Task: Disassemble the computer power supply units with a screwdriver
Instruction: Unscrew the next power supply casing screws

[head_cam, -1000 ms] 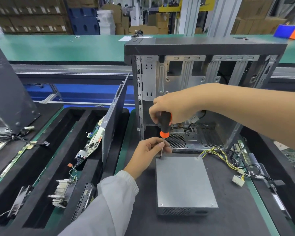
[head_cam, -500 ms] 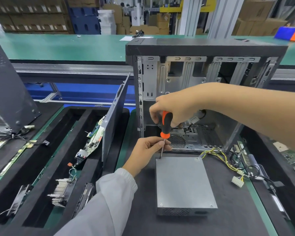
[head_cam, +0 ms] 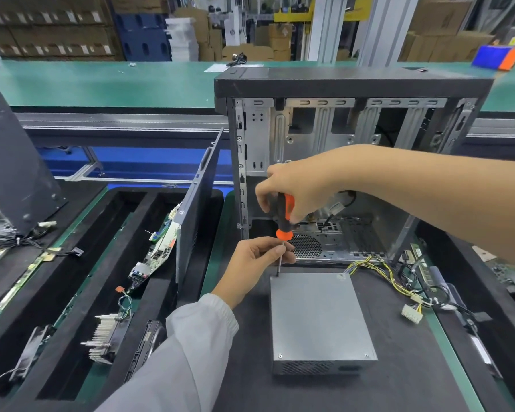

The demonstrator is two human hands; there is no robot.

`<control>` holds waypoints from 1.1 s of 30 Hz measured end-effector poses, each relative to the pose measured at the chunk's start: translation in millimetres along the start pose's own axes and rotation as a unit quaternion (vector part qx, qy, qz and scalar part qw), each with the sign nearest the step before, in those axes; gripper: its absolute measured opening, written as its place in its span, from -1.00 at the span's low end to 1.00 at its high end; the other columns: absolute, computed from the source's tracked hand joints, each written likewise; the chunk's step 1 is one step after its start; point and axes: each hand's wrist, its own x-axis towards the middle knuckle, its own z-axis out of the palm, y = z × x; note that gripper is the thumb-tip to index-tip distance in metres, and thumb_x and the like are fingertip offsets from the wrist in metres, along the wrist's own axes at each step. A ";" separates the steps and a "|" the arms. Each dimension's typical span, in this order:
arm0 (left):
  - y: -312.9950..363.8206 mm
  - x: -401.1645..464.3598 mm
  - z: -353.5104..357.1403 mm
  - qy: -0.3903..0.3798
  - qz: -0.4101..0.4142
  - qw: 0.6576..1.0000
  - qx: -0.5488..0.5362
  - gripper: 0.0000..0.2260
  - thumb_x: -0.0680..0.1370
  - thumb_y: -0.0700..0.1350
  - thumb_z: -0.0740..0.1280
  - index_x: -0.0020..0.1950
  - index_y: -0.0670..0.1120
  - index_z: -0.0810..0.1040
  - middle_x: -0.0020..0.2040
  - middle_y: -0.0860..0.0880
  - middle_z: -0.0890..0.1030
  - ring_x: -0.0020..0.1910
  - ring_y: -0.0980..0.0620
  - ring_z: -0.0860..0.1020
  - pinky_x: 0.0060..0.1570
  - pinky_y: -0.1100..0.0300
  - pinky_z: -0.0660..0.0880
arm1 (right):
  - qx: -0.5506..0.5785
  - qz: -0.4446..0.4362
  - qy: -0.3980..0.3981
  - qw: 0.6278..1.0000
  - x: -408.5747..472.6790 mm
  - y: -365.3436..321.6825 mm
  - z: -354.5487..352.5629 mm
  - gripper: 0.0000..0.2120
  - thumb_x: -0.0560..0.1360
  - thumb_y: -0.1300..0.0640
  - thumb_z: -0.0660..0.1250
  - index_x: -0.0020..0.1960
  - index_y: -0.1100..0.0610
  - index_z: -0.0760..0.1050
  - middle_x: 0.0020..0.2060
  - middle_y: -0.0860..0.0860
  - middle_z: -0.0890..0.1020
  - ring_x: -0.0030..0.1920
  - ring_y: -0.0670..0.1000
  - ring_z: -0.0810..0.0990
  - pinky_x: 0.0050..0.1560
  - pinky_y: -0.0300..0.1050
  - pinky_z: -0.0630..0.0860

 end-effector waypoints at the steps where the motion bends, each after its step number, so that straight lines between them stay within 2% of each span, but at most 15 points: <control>1: 0.2 0.3 0.3 0.004 0.000 1.000 -0.001 -0.85 0.61 -0.22 0.30 0.03 -0.11 0.67 -0.11 -0.07 0.72 -0.05 -0.03 0.69 0.01 0.25 0.58 | 0.008 0.026 0.005 1.000 -0.1 0.2 0.7 -0.57 0.45 -0.14 0.40 0.21 0.00 0.39 0.04 0.01 0.44 -0.08 0.04 0.55 -0.24 -0.18 0.47; 4: 0.9 0.8 1.1 0.013 -0.004 1.000 0.003 -0.84 0.60 -0.23 0.30 -0.01 -0.09 0.68 -0.14 -0.06 0.72 -0.08 -0.02 0.69 -0.02 0.25 0.58 | 0.030 0.148 0.046 0.988 -0.3 -4.7 2.7 -0.31 0.40 -0.46 0.13 0.00 0.19 0.46 -0.24 0.08 0.59 -0.47 0.04 0.65 -0.42 -0.18 0.50; 7: 1.5 1.3 0.6 0.001 -0.007 1.000 0.001 -0.85 0.61 -0.23 0.29 0.04 -0.14 0.67 -0.11 -0.07 0.72 -0.06 -0.03 0.69 0.05 0.17 0.60 | 0.007 0.152 0.047 0.987 7.1 -4.0 5.4 -0.39 0.53 -0.33 0.08 -0.13 0.23 0.48 -0.50 0.05 0.60 -0.58 0.01 0.58 -0.40 -0.20 0.50; 10: 2.1 0.5 -1.2 -0.020 -0.005 1.000 -0.007 -0.81 0.63 -0.22 0.26 0.14 -0.17 0.64 -0.05 -0.10 0.71 -0.01 -0.05 0.68 0.08 0.20 0.57 | 0.015 0.060 -0.006 0.998 6.6 -1.3 -1.8 -0.84 0.57 0.04 0.27 0.04 0.13 0.46 -0.19 0.04 0.59 -0.31 0.02 0.59 -0.21 -0.08 0.58; 12: 2.1 0.3 -1.6 -0.014 -0.008 1.000 0.000 -0.82 0.63 -0.23 0.26 0.12 -0.17 0.65 -0.07 -0.09 0.72 -0.03 -0.03 0.69 0.03 0.24 0.57 | 0.043 0.037 -0.043 0.997 3.6 -0.3 -5.2 -0.77 0.49 0.22 0.37 0.11 0.05 0.43 -0.06 0.00 0.46 -0.11 0.06 0.58 -0.09 -0.02 0.60; 13: 2.1 0.6 -1.2 -0.009 -0.010 1.000 0.003 -0.82 0.62 -0.24 0.26 0.10 -0.17 0.66 -0.08 -0.08 0.72 -0.04 -0.03 0.69 0.02 0.25 0.58 | 0.061 0.039 -0.051 0.996 2.4 -0.5 -5.1 -0.72 0.48 0.19 0.41 0.13 0.04 0.42 -0.06 -0.02 0.45 -0.14 0.04 0.61 -0.12 -0.05 0.60; 15: 1.6 1.4 -0.4 -0.001 -0.010 1.000 0.008 -0.83 0.62 -0.24 0.27 0.06 -0.16 0.66 -0.09 -0.08 0.72 -0.05 -0.03 0.69 0.02 0.22 0.59 | 0.107 0.068 -0.040 0.991 0.3 -0.3 -3.2 -0.62 0.45 -0.11 0.42 0.12 0.06 0.40 -0.13 -0.03 0.53 -0.40 -0.07 0.65 -0.31 -0.17 0.59; 18: 0.2 2.9 -0.5 0.007 -0.008 1.000 0.011 -0.84 0.61 -0.24 0.29 0.04 -0.17 0.67 -0.10 -0.09 0.72 -0.06 -0.05 0.69 0.05 0.16 0.60 | 0.072 0.164 0.010 0.984 3.0 -4.1 -1.5 -0.32 0.42 -0.44 0.13 -0.09 0.23 0.45 -0.39 0.08 0.61 -0.52 0.02 0.62 -0.42 -0.18 0.53; 21: -0.7 4.3 -0.4 0.005 -0.006 1.000 0.017 -0.86 0.60 -0.24 0.31 0.04 -0.16 0.67 -0.11 -0.07 0.72 -0.07 -0.03 0.69 0.00 0.21 0.60 | 0.019 0.161 0.011 0.987 9.5 -0.6 0.9 -0.39 0.57 -0.29 0.03 -0.20 0.25 0.44 -0.46 0.09 0.57 -0.49 0.02 0.55 -0.31 -0.15 0.51; 24: -1.7 4.8 -2.0 -0.002 0.002 1.000 0.006 -0.88 0.58 -0.26 0.32 0.03 -0.19 0.65 -0.12 -0.09 0.71 -0.08 -0.05 0.69 -0.04 0.24 0.58 | 0.059 0.072 -0.027 0.995 5.0 6.0 -7.1 -0.87 0.58 0.04 0.25 0.05 0.10 0.45 -0.19 0.02 0.56 -0.42 -0.04 0.52 -0.28 -0.13 0.52; 25: -1.8 5.2 -3.0 0.000 0.003 1.000 0.004 -0.89 0.58 -0.27 0.33 0.02 -0.20 0.65 -0.12 -0.09 0.71 -0.09 -0.05 0.69 -0.05 0.24 0.58 | 0.095 0.054 -0.042 0.993 2.1 7.9 -9.6 -0.86 0.54 0.10 0.32 0.08 0.04 0.43 -0.12 0.01 0.53 -0.41 -0.05 0.54 -0.31 -0.17 0.52; 27: -1.3 6.3 -3.6 0.004 0.004 1.000 0.013 -0.92 0.56 -0.27 0.36 -0.02 -0.17 0.65 -0.13 -0.09 0.71 -0.10 -0.03 0.69 -0.06 0.25 0.58 | 0.177 0.067 -0.056 0.980 -0.5 9.9 -11.1 -0.70 0.48 -0.05 0.40 0.12 0.04 0.42 -0.09 0.05 0.57 -0.43 -0.05 0.63 -0.38 -0.24 0.54; 30: -2.4 7.2 -3.3 -0.002 0.008 1.000 0.009 -0.94 0.54 -0.26 0.38 -0.03 -0.17 0.65 -0.13 -0.10 0.71 -0.10 -0.05 0.69 -0.03 0.22 0.60 | 0.117 0.157 -0.051 0.979 3.7 4.8 -6.4 -0.37 0.42 -0.39 0.21 -0.07 0.22 0.49 -0.37 0.11 0.68 -0.45 0.03 0.66 -0.38 -0.17 0.59; 32: -5.3 7.6 -5.1 -0.006 0.006 1.000 0.018 -0.93 0.54 -0.25 0.40 -0.01 -0.16 0.65 -0.12 -0.08 0.71 -0.08 -0.04 0.69 0.00 0.22 0.59 | 0.051 0.161 -0.031 0.985 7.5 4.1 -0.4 -0.38 0.53 -0.33 0.10 -0.21 0.24 0.47 -0.52 0.08 0.63 -0.51 0.03 0.60 -0.27 -0.13 0.61; 33: -8.0 7.4 -7.2 -0.009 0.001 0.999 0.033 -0.91 0.52 -0.23 0.42 0.01 -0.14 0.66 -0.10 -0.06 0.71 -0.05 -0.02 0.68 0.02 0.22 0.59 | 0.043 0.146 -0.026 0.988 9.6 4.9 1.7 -0.47 0.57 -0.24 0.13 -0.17 0.24 0.48 -0.50 0.05 0.63 -0.51 0.02 0.58 -0.26 -0.13 0.60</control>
